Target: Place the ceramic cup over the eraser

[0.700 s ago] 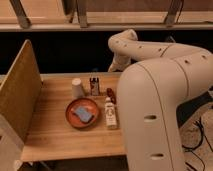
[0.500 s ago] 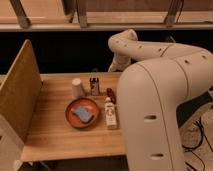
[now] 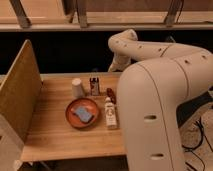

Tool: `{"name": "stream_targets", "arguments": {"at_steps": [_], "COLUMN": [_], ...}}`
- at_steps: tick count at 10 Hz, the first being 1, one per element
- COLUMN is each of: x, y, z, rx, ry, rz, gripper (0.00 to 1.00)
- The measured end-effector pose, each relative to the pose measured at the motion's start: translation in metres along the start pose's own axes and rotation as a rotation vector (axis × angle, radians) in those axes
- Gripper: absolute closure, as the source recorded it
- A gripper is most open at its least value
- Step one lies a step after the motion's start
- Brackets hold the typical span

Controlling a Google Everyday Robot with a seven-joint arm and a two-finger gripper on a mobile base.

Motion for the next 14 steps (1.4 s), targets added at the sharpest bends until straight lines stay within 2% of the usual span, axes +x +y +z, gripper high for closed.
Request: {"name": "stream_targets", "arguments": {"at_steps": [12,14], "x": [0.0,0.014], "y": [0.0,-0.012], "z": [0.0,-0.011], "rx": [-0.001,-0.004], "ry": [0.001,0.037], "rz": [-0.001,-0.033], "gripper": [0.2,0.2]}}
